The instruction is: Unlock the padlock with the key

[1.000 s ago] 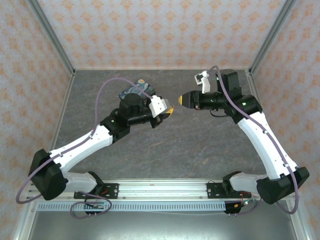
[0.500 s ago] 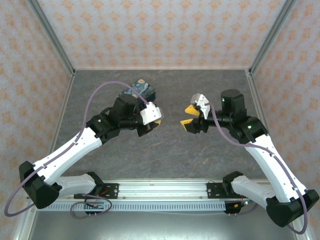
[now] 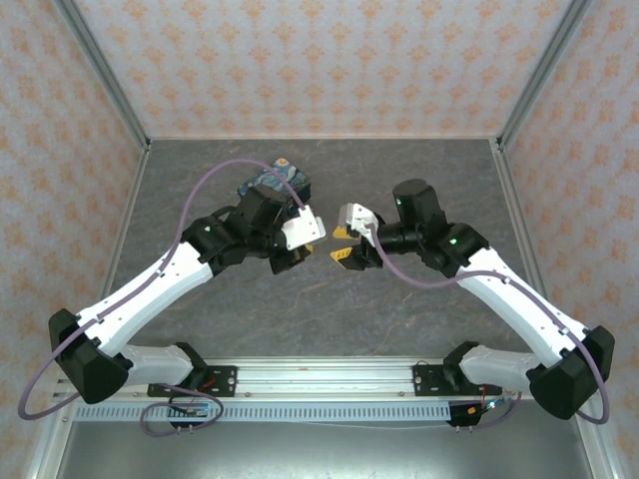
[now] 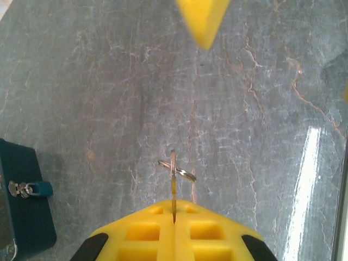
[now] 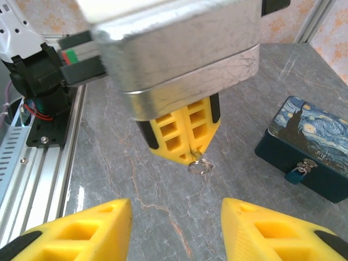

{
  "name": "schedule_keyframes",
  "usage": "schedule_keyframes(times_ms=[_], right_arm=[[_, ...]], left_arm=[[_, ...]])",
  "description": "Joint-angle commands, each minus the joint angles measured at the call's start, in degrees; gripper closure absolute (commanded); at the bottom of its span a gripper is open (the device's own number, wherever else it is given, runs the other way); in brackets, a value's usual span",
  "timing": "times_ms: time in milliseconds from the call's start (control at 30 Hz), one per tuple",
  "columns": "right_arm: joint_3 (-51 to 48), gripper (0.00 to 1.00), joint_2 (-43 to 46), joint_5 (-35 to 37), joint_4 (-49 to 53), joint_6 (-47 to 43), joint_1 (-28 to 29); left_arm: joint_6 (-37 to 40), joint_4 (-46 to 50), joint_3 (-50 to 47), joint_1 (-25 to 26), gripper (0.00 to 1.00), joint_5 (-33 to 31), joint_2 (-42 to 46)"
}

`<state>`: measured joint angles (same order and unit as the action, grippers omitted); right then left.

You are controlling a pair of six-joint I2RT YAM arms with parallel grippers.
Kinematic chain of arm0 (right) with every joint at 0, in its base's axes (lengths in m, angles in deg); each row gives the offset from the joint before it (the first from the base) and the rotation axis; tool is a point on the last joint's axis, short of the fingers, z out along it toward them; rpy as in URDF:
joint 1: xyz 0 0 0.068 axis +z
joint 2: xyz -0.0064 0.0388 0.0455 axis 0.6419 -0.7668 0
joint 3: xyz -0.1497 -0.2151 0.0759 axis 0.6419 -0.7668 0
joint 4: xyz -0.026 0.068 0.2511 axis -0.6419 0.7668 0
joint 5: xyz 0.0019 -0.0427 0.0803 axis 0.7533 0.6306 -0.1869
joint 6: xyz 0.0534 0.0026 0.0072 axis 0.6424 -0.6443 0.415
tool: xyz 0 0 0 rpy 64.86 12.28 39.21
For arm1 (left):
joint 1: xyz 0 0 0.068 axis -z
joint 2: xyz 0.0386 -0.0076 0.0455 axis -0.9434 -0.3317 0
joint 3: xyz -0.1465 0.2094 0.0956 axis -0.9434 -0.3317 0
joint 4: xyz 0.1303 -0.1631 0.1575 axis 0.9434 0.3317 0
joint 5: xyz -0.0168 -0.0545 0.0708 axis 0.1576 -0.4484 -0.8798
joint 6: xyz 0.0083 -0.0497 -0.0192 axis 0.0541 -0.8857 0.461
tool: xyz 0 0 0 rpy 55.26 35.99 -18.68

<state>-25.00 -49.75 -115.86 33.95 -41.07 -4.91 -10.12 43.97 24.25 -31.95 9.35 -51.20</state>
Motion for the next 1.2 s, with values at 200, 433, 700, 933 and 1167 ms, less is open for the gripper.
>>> schedule_keyframes(times_ms=[200,433,700,933,1167], right_arm=[[-0.25,0.55,-4.37,-1.60,-7.75,0.00,0.98],[-0.40,0.58,-6.23,-2.41,-9.13,1.51,1.67],[0.11,0.77,-7.00,-1.73,-8.09,1.53,1.80],[1.03,0.94,-7.08,-0.04,-3.78,-0.13,1.84],[1.40,0.99,-6.59,0.88,-0.62,-1.64,1.82]], left_arm=[[1.67,1.64,2.93,1.10,1.00,-0.62,-0.99],[1.76,1.62,3.09,1.12,1.00,-0.80,-1.17],[1.85,1.11,2.89,1.14,1.00,-0.50,-0.60],[2.28,1.42,2.95,1.14,1.00,-0.75,-0.66],[2.55,1.66,2.89,1.09,1.00,-1.08,-0.46]])
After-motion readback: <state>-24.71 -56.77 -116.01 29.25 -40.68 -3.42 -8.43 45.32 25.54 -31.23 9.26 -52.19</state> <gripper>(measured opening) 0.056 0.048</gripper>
